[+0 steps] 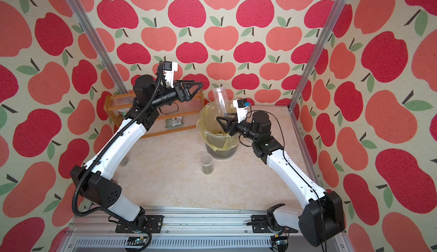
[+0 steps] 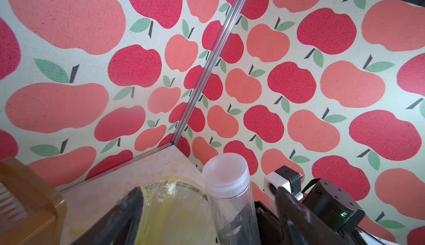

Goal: Empty moldy mung beans from jars
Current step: Unscrew the lid from the jar.

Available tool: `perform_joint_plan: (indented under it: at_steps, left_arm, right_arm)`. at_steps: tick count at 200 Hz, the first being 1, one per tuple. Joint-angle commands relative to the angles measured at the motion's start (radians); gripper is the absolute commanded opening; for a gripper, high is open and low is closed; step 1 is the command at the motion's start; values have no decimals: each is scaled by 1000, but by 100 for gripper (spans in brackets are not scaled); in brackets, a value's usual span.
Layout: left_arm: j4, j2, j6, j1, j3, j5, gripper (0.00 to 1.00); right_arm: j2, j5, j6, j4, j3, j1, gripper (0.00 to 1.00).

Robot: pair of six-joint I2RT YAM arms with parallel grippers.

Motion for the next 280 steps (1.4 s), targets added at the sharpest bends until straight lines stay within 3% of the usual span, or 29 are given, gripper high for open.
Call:
perform_joint_plan:
  at_steps: [1, 45, 60, 102, 280]
  left_arm:
    - [43, 31, -2, -23, 30, 48, 88]
    - [3, 75, 22, -50, 86, 48, 78]
    - [1, 89, 24, -58, 101, 51, 70]
    - [-53, 129, 56, -79, 164, 51, 67]
    - [-158, 269, -23, -86, 332, 146, 61]
  right_arm:
    - [16, -86, 33, 71, 14, -3, 34]
    - [26, -85, 41, 86, 12, 2, 35]
    - [28, -85, 39, 84, 14, 3, 35]
    - [32, -85, 33, 87, 16, 6, 35]
    - [27, -66, 15, 114, -10, 1, 35]
